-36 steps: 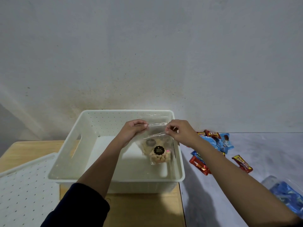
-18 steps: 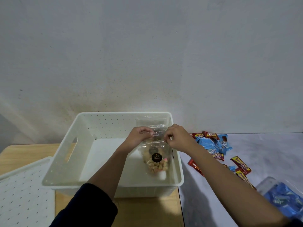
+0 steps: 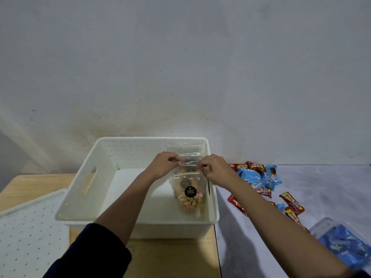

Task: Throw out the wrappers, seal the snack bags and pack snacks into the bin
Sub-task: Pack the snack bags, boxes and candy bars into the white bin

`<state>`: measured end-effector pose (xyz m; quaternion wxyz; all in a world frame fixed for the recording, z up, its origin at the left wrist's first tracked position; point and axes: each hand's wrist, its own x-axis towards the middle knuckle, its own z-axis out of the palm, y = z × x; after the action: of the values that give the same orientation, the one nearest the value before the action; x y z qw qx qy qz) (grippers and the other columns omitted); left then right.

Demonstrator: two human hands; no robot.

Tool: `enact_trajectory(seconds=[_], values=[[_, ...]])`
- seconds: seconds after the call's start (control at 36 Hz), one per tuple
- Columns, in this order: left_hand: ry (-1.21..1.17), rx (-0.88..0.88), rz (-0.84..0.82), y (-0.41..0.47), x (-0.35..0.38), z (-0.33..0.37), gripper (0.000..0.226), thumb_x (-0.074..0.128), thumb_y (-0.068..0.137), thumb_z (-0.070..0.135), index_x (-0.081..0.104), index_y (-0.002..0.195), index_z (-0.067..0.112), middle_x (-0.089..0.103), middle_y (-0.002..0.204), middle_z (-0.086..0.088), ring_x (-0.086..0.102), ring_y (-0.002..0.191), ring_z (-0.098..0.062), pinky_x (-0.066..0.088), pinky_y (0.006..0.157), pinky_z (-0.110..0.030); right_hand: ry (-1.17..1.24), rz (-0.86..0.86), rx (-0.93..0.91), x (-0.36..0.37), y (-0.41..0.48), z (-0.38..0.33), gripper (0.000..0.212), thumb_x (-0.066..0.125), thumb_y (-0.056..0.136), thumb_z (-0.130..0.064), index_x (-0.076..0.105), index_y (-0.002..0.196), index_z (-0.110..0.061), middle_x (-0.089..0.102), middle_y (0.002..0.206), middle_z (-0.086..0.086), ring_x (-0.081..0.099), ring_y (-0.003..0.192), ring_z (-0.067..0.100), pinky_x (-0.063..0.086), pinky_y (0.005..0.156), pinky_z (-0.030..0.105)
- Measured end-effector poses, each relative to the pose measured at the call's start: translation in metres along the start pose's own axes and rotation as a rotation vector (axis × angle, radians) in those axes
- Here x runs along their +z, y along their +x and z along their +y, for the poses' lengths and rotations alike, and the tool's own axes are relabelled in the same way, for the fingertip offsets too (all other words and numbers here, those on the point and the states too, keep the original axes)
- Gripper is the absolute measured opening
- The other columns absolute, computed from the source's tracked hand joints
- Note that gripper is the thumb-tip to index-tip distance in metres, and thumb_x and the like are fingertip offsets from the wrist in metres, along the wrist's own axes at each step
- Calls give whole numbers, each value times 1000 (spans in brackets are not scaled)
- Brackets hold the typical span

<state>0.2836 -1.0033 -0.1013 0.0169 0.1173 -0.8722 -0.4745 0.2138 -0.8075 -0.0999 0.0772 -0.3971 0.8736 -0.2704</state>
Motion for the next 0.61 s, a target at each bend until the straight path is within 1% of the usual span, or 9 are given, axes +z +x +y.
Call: enact_trajectory(seconds=[0.06, 0.17, 0.22, 0.28, 0.36, 0.39, 0.47, 0.56, 0.61], values=[[50, 8, 23, -5, -2, 9, 13, 62, 86, 11, 71, 95, 8, 69, 97, -3, 60, 87, -10, 42, 75, -13, 50, 8, -3, -6, -8, -1, 21, 55, 89, -9, 70, 102, -15, 68, 104, 0, 48, 91, 7, 37, 75, 16], [92, 28, 94, -14, 2, 35, 11, 62, 86, 11, 71, 92, 9, 68, 96, -1, 60, 90, -12, 41, 75, -14, 160, 4, -16, -24, -29, 2, 27, 53, 87, -4, 69, 106, -16, 67, 111, 1, 57, 101, 11, 46, 84, 20], [121, 52, 98, -16, 9, 52, 11, 62, 86, 11, 71, 92, 9, 68, 95, -1, 60, 90, -12, 41, 75, -11, 176, -5, -9, -37, -43, 10, 27, 53, 87, -5, 68, 107, -18, 65, 113, -3, 56, 94, -2, 41, 78, 8], [142, 79, 96, -15, 23, 73, 12, 61, 86, 10, 71, 91, 8, 69, 95, -2, 61, 89, -13, 40, 74, -10, 164, 7, 8, -53, -58, 23, 27, 54, 88, -6, 67, 108, -17, 64, 113, -3, 51, 83, -7, 37, 71, 3], [152, 125, 94, -10, 54, 107, 14, 60, 87, 10, 71, 96, 7, 68, 97, -2, 59, 87, -12, 41, 71, -11, 175, 44, 77, -80, -87, 50, 26, 54, 87, -5, 68, 107, -13, 64, 113, 2, 57, 98, 11, 40, 82, 14], [151, 143, 84, -9, 67, 119, 15, 60, 87, 11, 70, 97, 7, 68, 97, -2, 59, 87, -12, 42, 71, -13, 176, 66, 103, -89, -99, 62, 25, 54, 86, -4, 68, 105, -11, 65, 113, 4, 58, 100, 13, 38, 83, 16], [136, 195, 42, -4, 117, 153, 15, 61, 87, 11, 70, 99, 7, 67, 98, -3, 60, 89, -13, 43, 74, -17, 167, 101, 193, -114, -141, 104, 24, 56, 86, -6, 68, 106, -11, 66, 114, 6, 58, 107, 17, 38, 86, 18], [84, 199, 1, -5, 177, 180, 15, 61, 86, 9, 69, 99, 5, 68, 96, -4, 59, 87, -12, 44, 70, -11, 162, 114, 305, -137, -189, 151, 25, 56, 86, -8, 68, 107, -14, 64, 117, 3, 56, 112, 16, 38, 86, 20], [59, 183, -51, -10, 219, 190, 15, 62, 85, 8, 69, 98, 5, 68, 95, -5, 59, 87, -11, 45, 72, -10, 154, 133, 372, -149, -224, 184, 26, 57, 85, -7, 67, 107, -15, 64, 118, 2, 56, 114, 17, 38, 87, 20]])
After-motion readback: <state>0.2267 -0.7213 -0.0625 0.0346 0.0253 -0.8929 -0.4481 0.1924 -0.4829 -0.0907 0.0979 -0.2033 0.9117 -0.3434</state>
